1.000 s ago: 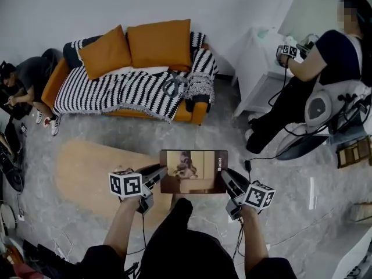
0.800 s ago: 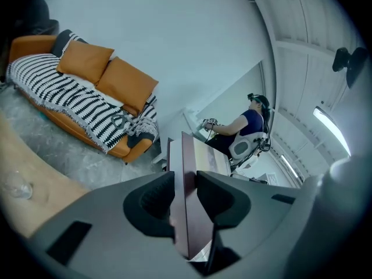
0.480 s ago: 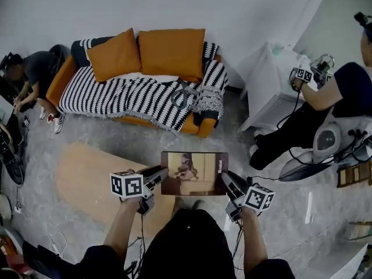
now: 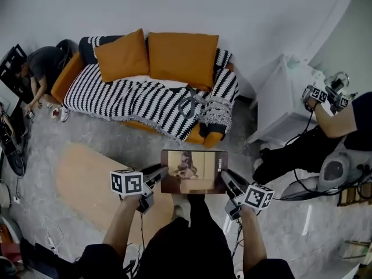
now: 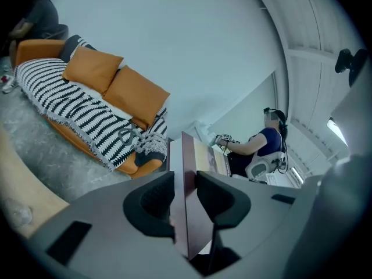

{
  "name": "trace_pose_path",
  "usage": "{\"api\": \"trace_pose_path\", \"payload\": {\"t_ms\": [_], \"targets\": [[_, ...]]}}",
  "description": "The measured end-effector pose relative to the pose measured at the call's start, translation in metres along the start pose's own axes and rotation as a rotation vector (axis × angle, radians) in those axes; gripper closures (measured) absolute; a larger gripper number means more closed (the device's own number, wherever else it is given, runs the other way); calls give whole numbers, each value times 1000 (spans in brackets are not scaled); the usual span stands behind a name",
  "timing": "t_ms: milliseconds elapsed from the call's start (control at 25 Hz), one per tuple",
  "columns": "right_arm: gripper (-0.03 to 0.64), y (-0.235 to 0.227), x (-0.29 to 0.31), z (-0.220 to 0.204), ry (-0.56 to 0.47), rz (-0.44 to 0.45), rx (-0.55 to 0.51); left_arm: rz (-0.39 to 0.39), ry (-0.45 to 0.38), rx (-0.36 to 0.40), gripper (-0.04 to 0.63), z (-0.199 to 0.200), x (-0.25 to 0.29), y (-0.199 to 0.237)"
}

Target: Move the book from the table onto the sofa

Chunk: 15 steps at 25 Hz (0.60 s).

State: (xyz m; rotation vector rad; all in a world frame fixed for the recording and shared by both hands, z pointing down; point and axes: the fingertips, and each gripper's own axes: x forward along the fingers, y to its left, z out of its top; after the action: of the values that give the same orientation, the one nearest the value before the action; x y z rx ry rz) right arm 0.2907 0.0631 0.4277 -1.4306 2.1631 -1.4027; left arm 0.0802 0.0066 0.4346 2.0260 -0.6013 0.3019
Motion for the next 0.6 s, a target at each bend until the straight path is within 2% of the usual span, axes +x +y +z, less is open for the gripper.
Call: {"api": "trace_pose_path", "payload": {"t_ms": [360, 600], "targets": [[495, -42, 89, 92, 106, 46, -26, 74, -62, -75, 468, 83, 60, 37], [495, -60, 134, 138, 143, 82, -16, 110, -84, -89, 468, 131, 89, 52]]}}
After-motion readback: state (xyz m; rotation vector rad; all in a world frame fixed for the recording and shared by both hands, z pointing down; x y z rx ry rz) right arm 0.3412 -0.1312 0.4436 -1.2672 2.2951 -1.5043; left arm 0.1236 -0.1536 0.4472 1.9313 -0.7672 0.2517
